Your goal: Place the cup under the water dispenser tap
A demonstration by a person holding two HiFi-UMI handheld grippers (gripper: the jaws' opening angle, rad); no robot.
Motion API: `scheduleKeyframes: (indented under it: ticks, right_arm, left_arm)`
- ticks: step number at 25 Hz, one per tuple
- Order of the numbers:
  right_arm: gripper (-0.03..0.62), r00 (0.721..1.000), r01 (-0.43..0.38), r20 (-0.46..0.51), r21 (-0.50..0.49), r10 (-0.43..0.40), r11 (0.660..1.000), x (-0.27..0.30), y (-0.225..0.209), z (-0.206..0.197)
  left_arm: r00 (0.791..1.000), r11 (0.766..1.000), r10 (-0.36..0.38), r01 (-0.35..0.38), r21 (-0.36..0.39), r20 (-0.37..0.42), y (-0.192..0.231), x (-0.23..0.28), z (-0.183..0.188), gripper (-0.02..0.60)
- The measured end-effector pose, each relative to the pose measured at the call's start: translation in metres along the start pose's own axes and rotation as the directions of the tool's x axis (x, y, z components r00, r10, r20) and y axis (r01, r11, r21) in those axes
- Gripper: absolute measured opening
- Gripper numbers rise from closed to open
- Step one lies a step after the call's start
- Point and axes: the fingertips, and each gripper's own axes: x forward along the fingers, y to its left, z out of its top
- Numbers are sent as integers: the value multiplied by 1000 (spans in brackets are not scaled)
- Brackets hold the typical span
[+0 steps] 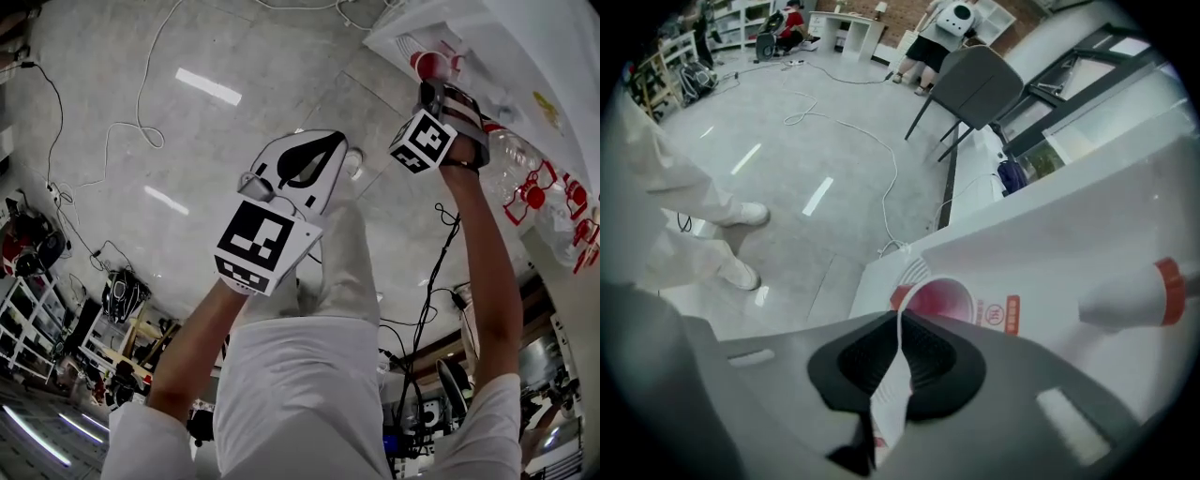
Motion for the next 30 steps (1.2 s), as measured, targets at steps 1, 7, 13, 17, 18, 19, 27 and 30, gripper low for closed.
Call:
scheduleKeyframes:
  ticks: [1, 7, 13, 17, 18, 19, 27, 30]
  right_arm:
    - [21, 1000, 2, -5, -16, -2, 1000, 2, 0, -1]
    - [21, 1000, 12, -13, -64, -13, 998, 13, 1, -5]
    - [23, 1000, 7, -10, -42, -8, 999, 17, -2, -3]
    - [53, 1000, -6, -14, -19, 6, 1000, 20, -2, -5]
    - [69, 1000, -13, -14, -14, 13, 1000, 20, -1, -6]
    - [71, 1000, -18, -12, -8, 18, 1000, 20, -1, -5]
    - [89, 1000, -9, 9, 33, 8, 999, 11, -1, 0]
    - [89, 1000, -12, 17, 79, 11, 997, 7, -5, 2]
  left_arm:
    - [1000, 1000, 1, -1, -1, -1, 1, 0, -1, 0]
    - [1000, 1000, 2, -2, -2, -2, -2, 2, -6, 0]
    - [1000, 1000, -1, 1, -8, -1, -3, 1, -7, 0]
    - [1000, 1000, -3, 3, -8, 2, -3, 1, -6, 0]
    - [1000, 1000, -2, 2, -8, 4, -3, 0, -5, 0]
    - [1000, 1000, -2, 2, -8, 5, -3, 0, -5, 0]
    - [1000, 1000, -11, 11, -6, 2, -3, -4, -6, 0]
    - [1000, 1000, -15, 15, -2, 5, -4, -5, -4, 0]
